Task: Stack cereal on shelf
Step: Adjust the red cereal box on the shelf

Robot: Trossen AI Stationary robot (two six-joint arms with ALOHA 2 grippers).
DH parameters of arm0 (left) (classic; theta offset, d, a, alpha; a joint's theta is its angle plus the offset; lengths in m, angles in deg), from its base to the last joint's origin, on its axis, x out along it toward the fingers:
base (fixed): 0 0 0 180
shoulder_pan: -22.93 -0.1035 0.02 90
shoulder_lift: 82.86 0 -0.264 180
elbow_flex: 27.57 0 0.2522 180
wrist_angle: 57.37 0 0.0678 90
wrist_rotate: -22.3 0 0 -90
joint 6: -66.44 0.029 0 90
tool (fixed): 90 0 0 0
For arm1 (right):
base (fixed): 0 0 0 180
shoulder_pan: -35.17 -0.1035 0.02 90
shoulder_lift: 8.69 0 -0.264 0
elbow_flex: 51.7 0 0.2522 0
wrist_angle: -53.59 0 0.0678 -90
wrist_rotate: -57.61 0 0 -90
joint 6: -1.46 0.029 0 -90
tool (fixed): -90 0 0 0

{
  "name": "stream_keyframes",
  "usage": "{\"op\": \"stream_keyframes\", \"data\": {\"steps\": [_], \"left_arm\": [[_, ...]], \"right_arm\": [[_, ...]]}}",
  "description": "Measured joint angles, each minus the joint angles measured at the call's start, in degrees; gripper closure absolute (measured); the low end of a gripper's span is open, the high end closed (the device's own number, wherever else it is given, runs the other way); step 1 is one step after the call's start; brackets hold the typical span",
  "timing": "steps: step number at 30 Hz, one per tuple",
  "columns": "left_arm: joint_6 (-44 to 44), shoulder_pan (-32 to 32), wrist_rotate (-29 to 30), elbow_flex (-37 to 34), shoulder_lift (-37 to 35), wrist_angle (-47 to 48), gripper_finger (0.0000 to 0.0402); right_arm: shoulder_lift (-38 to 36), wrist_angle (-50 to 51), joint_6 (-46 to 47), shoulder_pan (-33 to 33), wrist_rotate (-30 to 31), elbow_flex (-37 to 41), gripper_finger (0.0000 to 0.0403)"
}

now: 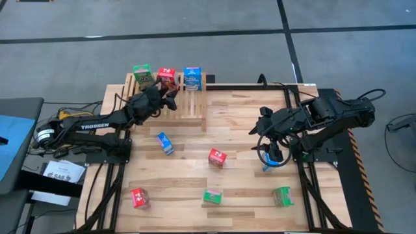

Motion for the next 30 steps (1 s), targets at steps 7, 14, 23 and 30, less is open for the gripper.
{"op": "stream_keyframes", "data": {"steps": [7, 14, 23, 30], "left_arm": [[-1.03, 0.61, -3.44, 0.83, 0.0, -0.23, 0.0132], [4.67, 3.89, -2.96, 5.77, 0.0, 3.2, 0.0132], [3.21, 3.91, 0.37, 12.67, 2.36, 16.51, 0.0132], [2.29, 2.87, 1.09, 13.07, 6.98, 16.3, 0.0132]], "right_arm": [[-0.02, 0.0, -0.04, 0.0, 0.0, 0.0, 0.011], [-0.02, 0.0, 0.0, 0.0, 0.0, 0.0, 0.011], [0.0, 0.0, -0.02, 0.0, 0.0, 0.0, 0.011], [0.0, 0.02, 0.0, -0.07, 0.0, 0.0, 0.011]]}}
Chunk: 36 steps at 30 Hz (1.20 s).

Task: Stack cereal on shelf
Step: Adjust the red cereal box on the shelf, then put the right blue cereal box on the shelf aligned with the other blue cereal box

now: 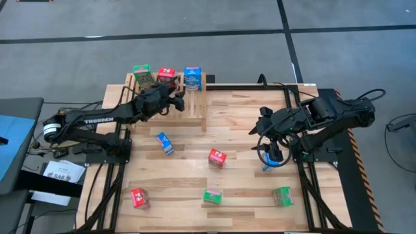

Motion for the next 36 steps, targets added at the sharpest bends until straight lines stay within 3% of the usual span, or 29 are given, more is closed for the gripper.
{"op": "stream_keyframes", "data": {"steps": [9, 24, 33, 36], "left_arm": [[-1.01, -1.88, 1.93, -0.01, 2.97, -0.53, 0.0132], [-0.31, -0.02, 0.03, -0.02, 3.08, -0.7, 0.0132], [4.52, 3.94, -0.68, -0.09, -3.2, -0.06, 0.0132], [6.01, 5.71, -3.61, -0.09, -6.18, 0.1, 0.0132]], "right_arm": [[-0.02, 0.02, 0.0, 0.0, 0.0, 0.0, 0.011], [-0.01, 0.02, 0.0, 0.0, -0.01, 0.0, 0.011], [-0.01, 0.02, 1.07, 0.0, -0.02, 0.0, 0.011], [-0.01, 0.04, 3.2, 0.0, -0.02, 0.0, 0.011]]}}
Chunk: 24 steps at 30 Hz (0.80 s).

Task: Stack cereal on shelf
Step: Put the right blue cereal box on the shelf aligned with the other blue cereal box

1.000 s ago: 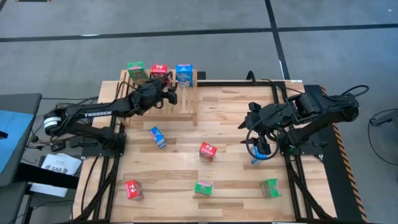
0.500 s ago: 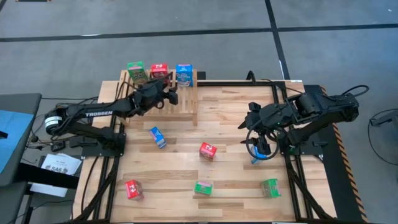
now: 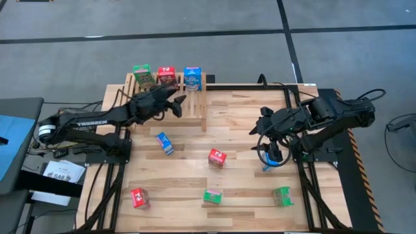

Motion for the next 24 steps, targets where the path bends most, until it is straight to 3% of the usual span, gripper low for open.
{"op": "stream_keyframes", "data": {"steps": [8, 15, 24], "left_arm": [[-0.47, 4.75, -7.6, 0.0, -5.06, 1.25, 0.0132], [0.62, 9.13, -9.25, 0.0, -5.78, 1.19, 0.0132], [1.35, 11.95, -9.23, 0.0, -5.76, 1.03, 0.0132]], "right_arm": [[0.0, 6.84, 11.46, 0.0, 0.01, 0.03, 0.011], [-0.06, 15.47, 24.39, -0.07, 0.07, 4.28, 0.011], [0.06, 17.37, 41.84, -0.23, 0.04, 11.56, 0.011]]}}
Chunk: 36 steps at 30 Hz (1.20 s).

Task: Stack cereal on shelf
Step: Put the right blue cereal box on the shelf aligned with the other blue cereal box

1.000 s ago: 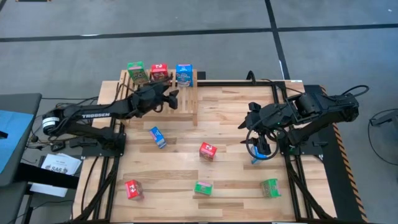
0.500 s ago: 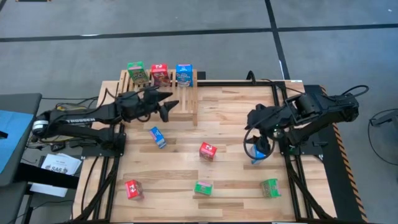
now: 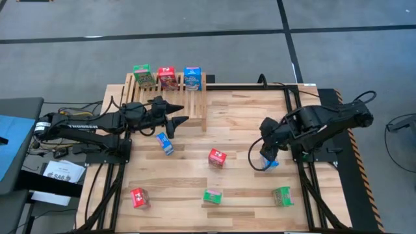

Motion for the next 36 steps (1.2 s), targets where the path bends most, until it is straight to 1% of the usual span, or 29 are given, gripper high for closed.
{"op": "stream_keyframes", "data": {"steps": [7, 11, 21, 27, 33, 36], "left_arm": [[0.06, 0.23, 0.02, 0.0, 0.0, 0.0, 0.0132], [1.76, 0.23, 0.06, 0.0, 0.0, 0.01, 0.0132], [2.54, 0.21, 0.06, 0.0, 0.02, 0.02, 0.0132], [2.54, 0.21, 0.06, 0.0, 0.02, 0.05, 0.0132], [2.51, 0.21, 0.06, 0.0, 0.02, 0.13, 0.0132], [2.49, 0.21, 0.06, 0.0, 0.02, 0.14, 0.0132]], "right_arm": [[-0.04, 0.26, 12.12, -3.4, -0.07, 4.03, 0.011], [-0.04, 0.12, 18.63, -6.12, -0.06, 6.11, 0.011], [-0.07, -0.05, 31.24, -13.24, 0.6, 11.47, 0.011], [-0.07, -1.16, 37.69, -15.89, 1.78, 14.87, 0.011], [-0.07, -2.32, 42.2, -17.53, 1.97, 18.12, 0.011], [-0.04, -4.23, 43.4, -18.07, 3.49, 19.44, 0.011]]}}
